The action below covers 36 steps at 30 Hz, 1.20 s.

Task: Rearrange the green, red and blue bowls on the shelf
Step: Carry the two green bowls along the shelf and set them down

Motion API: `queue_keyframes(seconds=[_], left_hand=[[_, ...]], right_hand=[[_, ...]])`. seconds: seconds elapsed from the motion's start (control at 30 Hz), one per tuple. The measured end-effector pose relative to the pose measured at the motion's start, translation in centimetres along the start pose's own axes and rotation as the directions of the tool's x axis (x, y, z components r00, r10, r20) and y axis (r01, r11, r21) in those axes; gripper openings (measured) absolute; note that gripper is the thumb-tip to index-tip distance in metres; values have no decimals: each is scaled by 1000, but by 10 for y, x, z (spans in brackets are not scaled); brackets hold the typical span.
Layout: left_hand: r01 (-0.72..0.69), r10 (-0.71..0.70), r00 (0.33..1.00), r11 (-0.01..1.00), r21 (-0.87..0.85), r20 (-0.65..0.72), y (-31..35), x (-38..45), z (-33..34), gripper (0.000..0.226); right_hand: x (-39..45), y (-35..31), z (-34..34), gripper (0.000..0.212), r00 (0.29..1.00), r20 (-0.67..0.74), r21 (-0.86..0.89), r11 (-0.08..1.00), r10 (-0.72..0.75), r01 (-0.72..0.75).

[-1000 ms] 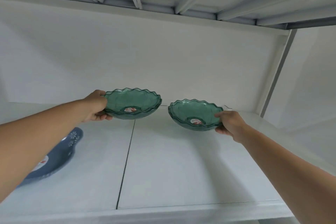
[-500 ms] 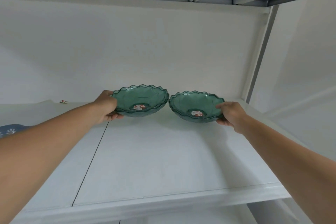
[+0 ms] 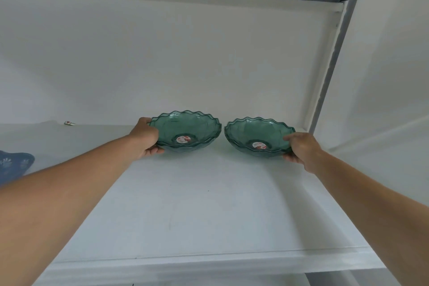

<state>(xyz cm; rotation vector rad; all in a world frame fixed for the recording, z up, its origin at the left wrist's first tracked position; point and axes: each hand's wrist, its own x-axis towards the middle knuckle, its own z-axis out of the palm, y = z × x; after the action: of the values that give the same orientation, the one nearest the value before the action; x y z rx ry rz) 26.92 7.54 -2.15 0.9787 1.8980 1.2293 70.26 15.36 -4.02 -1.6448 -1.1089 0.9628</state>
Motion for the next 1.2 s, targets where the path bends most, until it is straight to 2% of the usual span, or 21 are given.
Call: queue_keyframes(seconds=[0.43,0.6,0.7,0.8,0.9,0.97,1.03,1.13,1.2], left_hand=[[44,-41,995,999,33,-86,-1,0,26,46],[87,-77,994,988,128,-80,4,-4,27,55],[82,-67,995,973,215,-74,8,-5,20,66],[17,19,994,946,325,-106,9,0,5,73],[-31,114,976,915,402,-185,12,9,-15,73],[-49,152,965,905,422,-215,13,12,-28,69],[-89,196,958,898,431,-211,12,13,-43,64],[-171,261,951,891,420,-166,7,13,-69,61],[-218,294,946,892,397,-141,4,9,-85,61]], right_hand=[[32,9,2,26,997,67,-25,999,-36,37],[26,7,-3,30,992,125,1,1000,-23,23],[16,1,-6,28,989,135,-85,994,-60,72],[2,-10,-9,33,992,75,-215,970,-98,112],[-15,-20,-10,51,980,-36,-450,879,-197,160],[-31,-25,-9,54,948,-111,-540,818,-300,195],[-50,-32,-6,52,898,-160,-566,783,-411,257],[-79,-45,5,44,811,-150,-614,696,-566,372],[-97,-55,18,39,801,-119,-565,704,-586,431]])
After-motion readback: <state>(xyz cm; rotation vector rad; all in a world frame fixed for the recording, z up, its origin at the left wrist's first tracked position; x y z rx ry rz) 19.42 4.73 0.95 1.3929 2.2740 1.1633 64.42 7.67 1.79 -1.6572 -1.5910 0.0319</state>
